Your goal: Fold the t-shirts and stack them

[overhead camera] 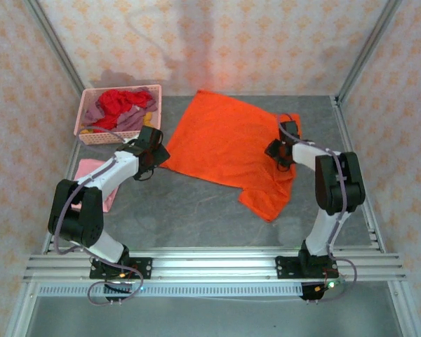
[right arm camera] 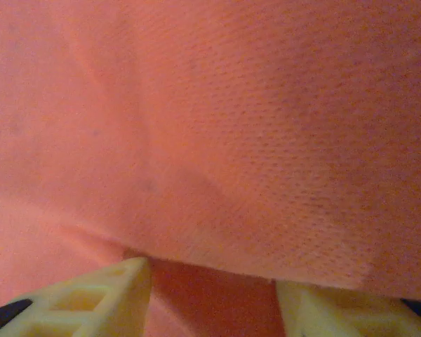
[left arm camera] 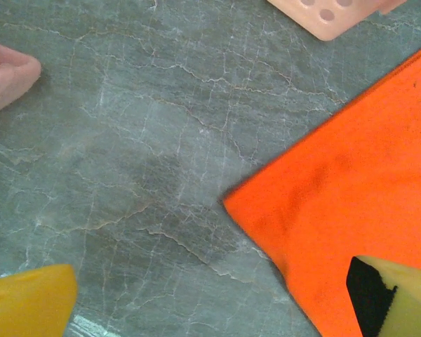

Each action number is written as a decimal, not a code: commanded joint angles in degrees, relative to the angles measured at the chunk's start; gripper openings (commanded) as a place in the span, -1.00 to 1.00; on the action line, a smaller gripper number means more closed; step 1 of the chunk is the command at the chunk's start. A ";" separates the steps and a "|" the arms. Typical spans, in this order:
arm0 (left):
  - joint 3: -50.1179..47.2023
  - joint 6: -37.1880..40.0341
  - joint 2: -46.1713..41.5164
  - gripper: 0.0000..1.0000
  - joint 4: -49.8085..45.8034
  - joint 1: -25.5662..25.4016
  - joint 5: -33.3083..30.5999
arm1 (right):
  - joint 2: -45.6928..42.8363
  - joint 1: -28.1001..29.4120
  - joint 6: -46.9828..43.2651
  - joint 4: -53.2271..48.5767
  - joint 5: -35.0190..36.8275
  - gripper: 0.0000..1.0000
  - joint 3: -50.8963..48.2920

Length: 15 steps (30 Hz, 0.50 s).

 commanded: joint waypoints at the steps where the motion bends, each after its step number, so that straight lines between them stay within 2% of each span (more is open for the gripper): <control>1: -0.50 -0.96 1.83 0.98 3.25 0.72 1.71 | 4.60 -3.06 -1.52 -2.49 -1.09 0.02 3.86; 4: -0.05 -2.14 4.63 0.83 5.71 0.79 5.07 | 8.39 -5.41 -3.63 -4.41 -4.37 0.14 9.72; 7: -0.05 -3.98 7.22 0.62 9.20 0.83 9.28 | 7.59 -5.67 -7.12 -5.78 -5.97 0.32 13.00; 11: -1.23 -8.59 10.08 0.32 14.46 0.74 14.18 | 0.47 -5.67 -7.44 -1.29 -8.28 0.46 9.11; 15: -2.21 -13.79 12.79 0.24 19.78 0.07 18.34 | -9.00 -5.41 -5.50 4.03 -10.38 0.50 0.50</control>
